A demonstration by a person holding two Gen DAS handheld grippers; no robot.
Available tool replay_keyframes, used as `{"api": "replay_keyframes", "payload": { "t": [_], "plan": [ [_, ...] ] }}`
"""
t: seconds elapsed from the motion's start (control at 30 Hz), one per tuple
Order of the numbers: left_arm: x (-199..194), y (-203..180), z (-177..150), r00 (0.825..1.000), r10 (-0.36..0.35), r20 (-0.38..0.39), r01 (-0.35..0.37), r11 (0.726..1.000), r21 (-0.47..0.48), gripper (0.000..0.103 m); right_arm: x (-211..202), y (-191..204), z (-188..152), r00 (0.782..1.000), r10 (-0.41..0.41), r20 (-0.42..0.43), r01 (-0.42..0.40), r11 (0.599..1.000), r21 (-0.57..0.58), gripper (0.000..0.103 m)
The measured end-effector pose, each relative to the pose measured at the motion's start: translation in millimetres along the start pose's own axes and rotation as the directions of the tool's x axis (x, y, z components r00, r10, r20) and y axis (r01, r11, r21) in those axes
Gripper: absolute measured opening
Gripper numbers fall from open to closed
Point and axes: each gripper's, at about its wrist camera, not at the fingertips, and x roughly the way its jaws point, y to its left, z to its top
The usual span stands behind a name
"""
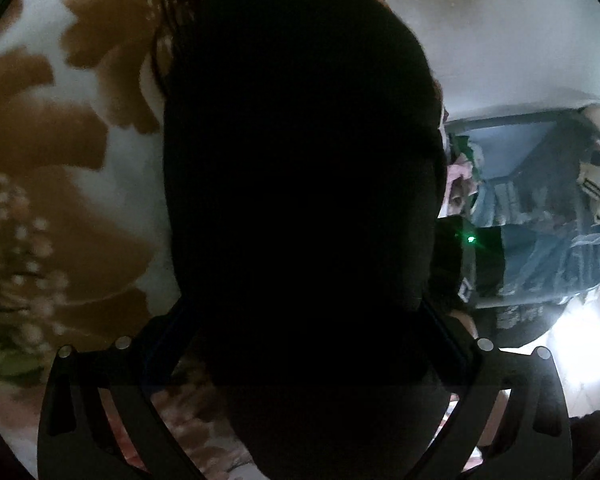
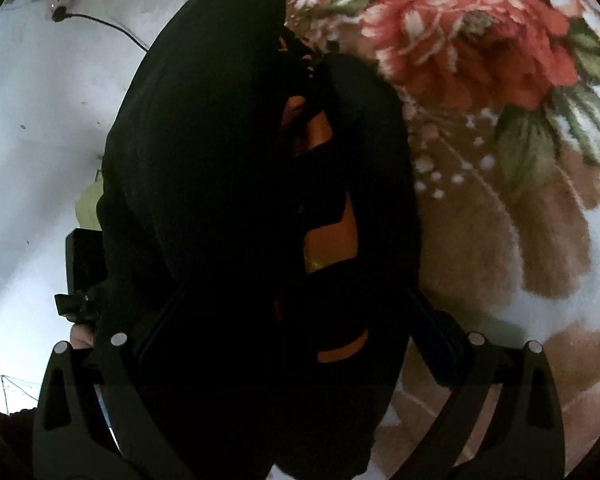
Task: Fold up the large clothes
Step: 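Carry the lifted hoodie bundle with both tools toward the bed corner by the rack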
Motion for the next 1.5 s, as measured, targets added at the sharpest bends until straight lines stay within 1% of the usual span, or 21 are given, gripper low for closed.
{"api": "replay_keyframes", "payload": {
  "t": [0.07,0.13,0.2,0.27,0.33,0.4,0.5,0.57,0.67,0.77,0.87,0.93,1.03,1.13,1.23,1.3,1.33,1.37,1.4,1.47,1.5],
  "plan": [
    [13,0,-3,1.000,-0.008,-0.004,0.008,1.000,-0.007,0.099,1,0,-4,1.000,-0.009,0.018,0.009,1.000,-0.015,0.099],
    [19,-9,-7,0.999,0.037,0.009,-0.038,0.999,0.031,0.099,2,5,-8,0.999,-0.032,0.035,0.033,0.999,-0.027,0.099],
    [21,-18,-9,0.998,0.065,0.020,-0.066,0.996,0.057,0.099,0,10,-12,0.998,-0.041,0.056,0.042,0.999,-0.026,0.099],
    [21,-22,-11,0.997,0.067,0.029,-0.069,0.996,0.064,0.098,-5,22,-16,0.996,-0.044,0.078,0.048,0.997,-0.053,0.085],
    [19,-26,-15,0.997,0.069,0.042,-0.072,0.994,0.082,0.092,-8,45,-20,0.990,-0.090,0.104,0.103,0.987,-0.123,0.058],
    [16,-38,-21,0.996,0.077,0.051,-0.083,0.988,0.129,0.082,-11,65,-25,0.980,-0.154,0.123,0.174,0.969,-0.173,0.052],
    [13,-47,-33,0.996,0.063,0.061,-0.072,0.986,0.151,0.075,-15,80,-33,0.972,-0.179,0.150,0.208,0.958,-0.199,0.047],
    [10,-55,-37,0.995,0.054,0.078,-0.067,0.983,0.168,0.073,-21,90,-41,0.968,-0.183,0.170,0.219,0.950,-0.221,0.045],
    [4,-81,-49,0.994,0.055,0.090,-0.074,0.972,0.222,0.073,-40,103,-59,0.964,-0.181,0.194,0.228,0.940,-0.255,0.044],
    [2,-110,-62,0.995,0.054,0.081,-0.073,0.963,0.258,0.072,-69,102,-81,0.962,-0.162,0.221,0.218,0.941,-0.257,0.044],
    [5,-146,-80,0.996,0.054,0.067,-0.072,0.953,0.294,0.072,-106,105,-109,0.952,-0.162,0.260,0.229,0.940,-0.253,0.044],
    [14,-175,-95,0.997,0.050,0.053,-0.065,0.943,0.327,0.072,-133,104,-120,0.944,-0.164,0.287,0.237,0.941,-0.242,0.044],
    [32,-222,-114,0.999,0.034,0.026,-0.041,0.924,0.379,0.072,-183,99,-146,0.921,-0.183,0.343,0.268,0.938,-0.221,0.044],
    [58,-274,-133,1.000,0.004,-0.011,0.001,0.904,0.429,0.072,-245,90,-174,0.890,-0.209,0.405,0.302,0.936,-0.181,0.044],
    [93,-330,-148,0.998,-0.033,-0.062,0.059,0.875,0.480,0.072,-308,78,-200,0.850,-0.241,0.469,0.336,0.933,-0.129,0.044],
    [120,-371,-158,0.993,-0.055,-0.103,0.101,0.850,0.517,0.072,-356,66,-222,0.814,-0.273,0.512,0.363,0.928,-0.082,0.044],
    [129,-383,-160,0.990,-0.064,-0.122,0.119,0.839,0.531,0.072,-376,59,-231,0.797,-0.290,0.530,0.374,0.925,-0.058,0.044],
    [142,-402,-165,0.987,-0.072,-0.143,0.140,0.826,0.547,0.072,-391,52,-234,0.785,-0.304,0.540,0.385,0.922,-0.039,0.044],
    [159,-425,-171,0.982,-0.082,-0.171,0.165,0.812,0.560,0.072,-419,43,-245,0.763,-0.330,0.556,0.402,0.916,-0.008,0.044],
    [185,-454,-183,0.969,-0.107,-0.222,0.219,0.787,0.577,0.072,-459,30,-261,0.732,-0.367,0.574,0.427,0.904,0.034,0.044],
    [203,-473,-189,0.960,-0.123,-0.252,0.252,0.775,0.580,0.072,-487,21,-271,0.708,-0.400,0.581,0.450,0.891,0.065,0.044]
  ]
}}
